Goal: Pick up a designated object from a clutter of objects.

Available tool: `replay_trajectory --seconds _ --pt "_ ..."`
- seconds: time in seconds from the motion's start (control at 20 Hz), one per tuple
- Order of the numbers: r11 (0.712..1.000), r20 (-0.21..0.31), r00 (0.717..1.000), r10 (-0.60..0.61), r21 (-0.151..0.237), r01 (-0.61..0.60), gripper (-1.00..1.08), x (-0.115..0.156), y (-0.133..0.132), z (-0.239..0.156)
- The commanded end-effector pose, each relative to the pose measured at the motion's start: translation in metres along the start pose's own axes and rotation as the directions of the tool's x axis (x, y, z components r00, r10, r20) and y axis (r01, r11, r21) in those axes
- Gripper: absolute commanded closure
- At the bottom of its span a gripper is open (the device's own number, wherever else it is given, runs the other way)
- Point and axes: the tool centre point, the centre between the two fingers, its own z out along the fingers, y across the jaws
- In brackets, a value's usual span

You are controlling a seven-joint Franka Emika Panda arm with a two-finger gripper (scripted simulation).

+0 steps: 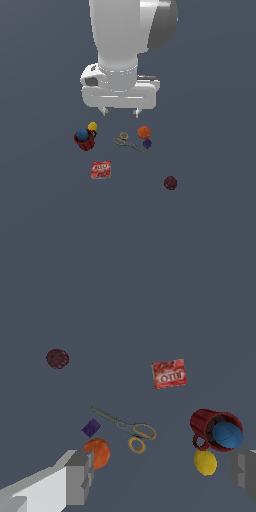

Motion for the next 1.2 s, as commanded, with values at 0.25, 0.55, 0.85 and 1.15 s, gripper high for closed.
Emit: replay_trajectory --seconds 0.25,0.55,0.85,1.15 --pt "1.0 0.001 1.0 -0.026 0.01 0.026 -0.92 -0.001 -0.01 0.0" --pt "0.998 0.003 0.998 -0.057 0.023 0.057 -0.92 -0.003 -0.025 -0.002" --pt "0.998 0.002 0.998 -0.064 0.021 0.064 -0.92 -0.003 -0.019 0.002" --pt "0.995 0.002 0.995 -0.097 0.02 0.097 -0.92 -0.002 -0.002 0.014"
